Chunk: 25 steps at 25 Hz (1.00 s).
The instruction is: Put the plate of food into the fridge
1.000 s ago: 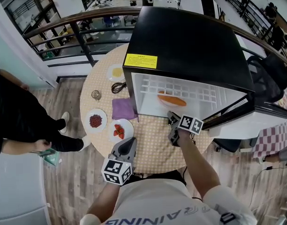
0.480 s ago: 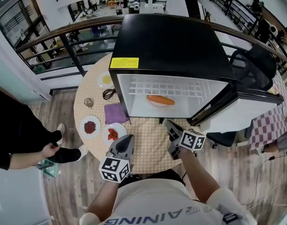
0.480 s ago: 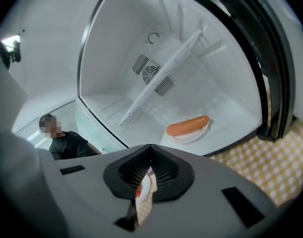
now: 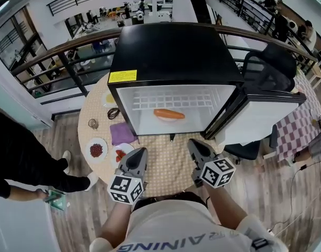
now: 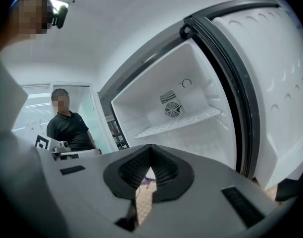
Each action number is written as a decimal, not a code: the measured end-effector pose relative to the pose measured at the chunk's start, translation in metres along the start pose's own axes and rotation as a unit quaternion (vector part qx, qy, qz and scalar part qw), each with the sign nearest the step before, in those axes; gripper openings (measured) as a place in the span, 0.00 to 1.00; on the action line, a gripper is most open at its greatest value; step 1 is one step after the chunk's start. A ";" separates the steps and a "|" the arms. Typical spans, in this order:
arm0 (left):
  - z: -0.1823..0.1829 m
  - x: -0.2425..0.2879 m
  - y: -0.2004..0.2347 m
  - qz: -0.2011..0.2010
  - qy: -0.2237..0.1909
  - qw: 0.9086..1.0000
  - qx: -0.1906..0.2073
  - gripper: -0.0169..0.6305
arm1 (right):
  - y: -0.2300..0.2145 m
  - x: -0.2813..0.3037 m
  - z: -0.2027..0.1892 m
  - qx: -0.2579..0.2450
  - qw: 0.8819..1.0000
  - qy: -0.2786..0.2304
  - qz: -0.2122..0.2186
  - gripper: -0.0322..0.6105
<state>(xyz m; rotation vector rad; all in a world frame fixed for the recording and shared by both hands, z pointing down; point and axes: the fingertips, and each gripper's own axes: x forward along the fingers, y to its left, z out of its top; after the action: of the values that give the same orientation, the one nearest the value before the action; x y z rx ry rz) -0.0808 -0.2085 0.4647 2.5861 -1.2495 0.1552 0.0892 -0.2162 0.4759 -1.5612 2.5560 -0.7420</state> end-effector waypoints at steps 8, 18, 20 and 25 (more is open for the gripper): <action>0.018 -0.004 -0.004 0.006 -0.019 1.000 0.018 0.04 | 0.019 -0.012 0.034 -0.053 0.998 -0.032 -0.002 0.08; 0.016 -0.004 -0.003 0.011 -0.016 1.000 0.019 0.04 | 0.014 -0.008 0.029 -0.053 0.998 -0.018 -0.006 0.08; 0.016 -0.004 -0.003 0.011 -0.016 1.000 0.018 0.04 | 0.015 -0.007 0.029 -0.052 0.998 -0.017 -0.005 0.08; 0.015 -0.003 -0.001 0.012 -0.016 1.000 0.018 0.04 | 0.014 -0.004 0.027 -0.052 0.999 -0.014 -0.003 0.08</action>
<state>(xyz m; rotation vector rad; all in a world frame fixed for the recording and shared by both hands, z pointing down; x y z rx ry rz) -0.0820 -0.2104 0.4495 2.6158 -1.2996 0.1441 0.0870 -0.2177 0.4449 -1.5978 2.6109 -0.5923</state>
